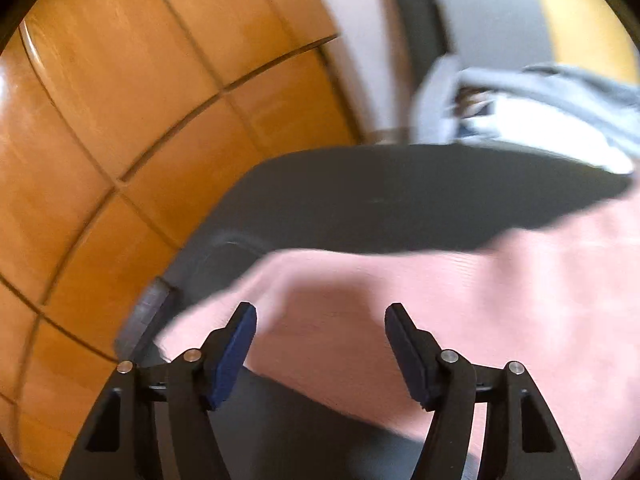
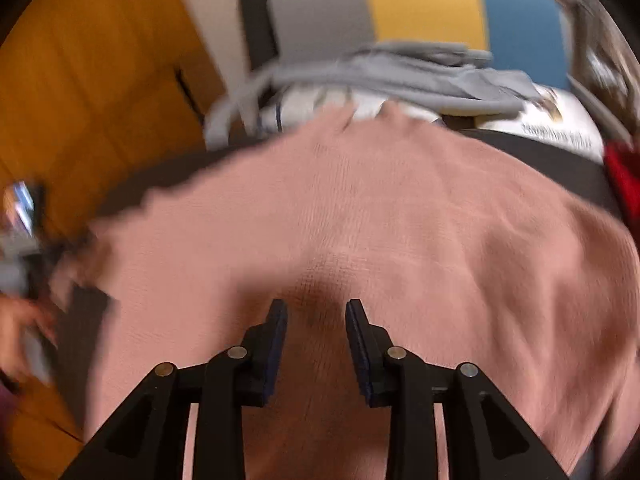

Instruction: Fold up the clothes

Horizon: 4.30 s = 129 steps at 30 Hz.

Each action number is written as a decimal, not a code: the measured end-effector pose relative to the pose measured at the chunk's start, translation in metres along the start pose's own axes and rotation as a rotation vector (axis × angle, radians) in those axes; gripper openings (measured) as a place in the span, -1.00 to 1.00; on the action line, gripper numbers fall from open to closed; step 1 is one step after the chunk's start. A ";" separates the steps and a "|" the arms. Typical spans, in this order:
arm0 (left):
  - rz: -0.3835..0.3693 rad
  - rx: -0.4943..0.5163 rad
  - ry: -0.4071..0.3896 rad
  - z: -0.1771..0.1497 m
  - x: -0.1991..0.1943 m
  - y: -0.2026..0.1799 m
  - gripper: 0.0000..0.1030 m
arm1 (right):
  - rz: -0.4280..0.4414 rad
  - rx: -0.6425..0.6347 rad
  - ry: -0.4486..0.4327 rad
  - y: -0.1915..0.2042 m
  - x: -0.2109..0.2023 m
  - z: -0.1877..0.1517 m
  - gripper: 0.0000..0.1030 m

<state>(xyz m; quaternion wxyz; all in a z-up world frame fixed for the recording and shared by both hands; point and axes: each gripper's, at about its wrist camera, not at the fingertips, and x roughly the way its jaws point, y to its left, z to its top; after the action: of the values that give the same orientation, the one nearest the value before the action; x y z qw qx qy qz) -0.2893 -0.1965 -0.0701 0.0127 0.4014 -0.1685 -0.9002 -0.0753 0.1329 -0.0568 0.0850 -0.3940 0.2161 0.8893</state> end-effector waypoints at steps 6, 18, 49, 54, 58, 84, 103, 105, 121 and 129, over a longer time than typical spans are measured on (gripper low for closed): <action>-0.232 0.149 -0.024 -0.060 -0.052 -0.070 0.36 | -0.268 0.133 -0.047 -0.104 -0.117 -0.069 -0.32; -0.300 -0.014 0.037 -0.096 -0.037 -0.079 1.00 | -0.400 0.031 0.004 -0.168 -0.180 -0.120 -0.06; -0.348 -0.054 0.039 -0.106 -0.037 -0.073 1.00 | -0.250 0.449 -0.171 -0.286 -0.251 0.025 -0.82; -0.347 -0.054 0.039 -0.106 -0.038 -0.073 1.00 | -0.468 0.506 -0.098 -0.351 -0.220 0.024 -0.42; -0.347 -0.054 0.039 -0.106 -0.038 -0.074 1.00 | -0.720 0.397 -0.114 -0.358 -0.224 0.032 -0.42; -0.347 -0.056 0.037 -0.107 -0.040 -0.076 1.00 | -0.359 0.696 -0.418 -0.379 -0.269 -0.044 -0.84; -0.418 0.035 0.015 -0.123 -0.072 -0.041 0.99 | -0.531 0.301 -0.358 -0.247 -0.273 -0.070 -0.27; -0.427 0.023 -0.005 -0.135 -0.085 -0.025 0.99 | -0.396 0.227 -0.261 -0.213 -0.255 -0.091 -0.26; -0.335 -0.066 0.066 -0.234 -0.123 0.032 0.99 | 0.030 0.348 -0.037 -0.135 -0.142 -0.168 0.00; -0.353 -0.197 0.096 -0.258 -0.127 0.044 1.00 | 0.073 0.241 -0.011 -0.100 -0.138 -0.181 0.00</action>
<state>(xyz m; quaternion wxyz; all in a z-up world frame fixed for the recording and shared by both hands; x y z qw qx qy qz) -0.0210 -0.2939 -0.1253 -0.0982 0.4641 -0.0058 -0.8803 0.1705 0.1430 -0.0949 0.1007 -0.3677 0.3352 0.8616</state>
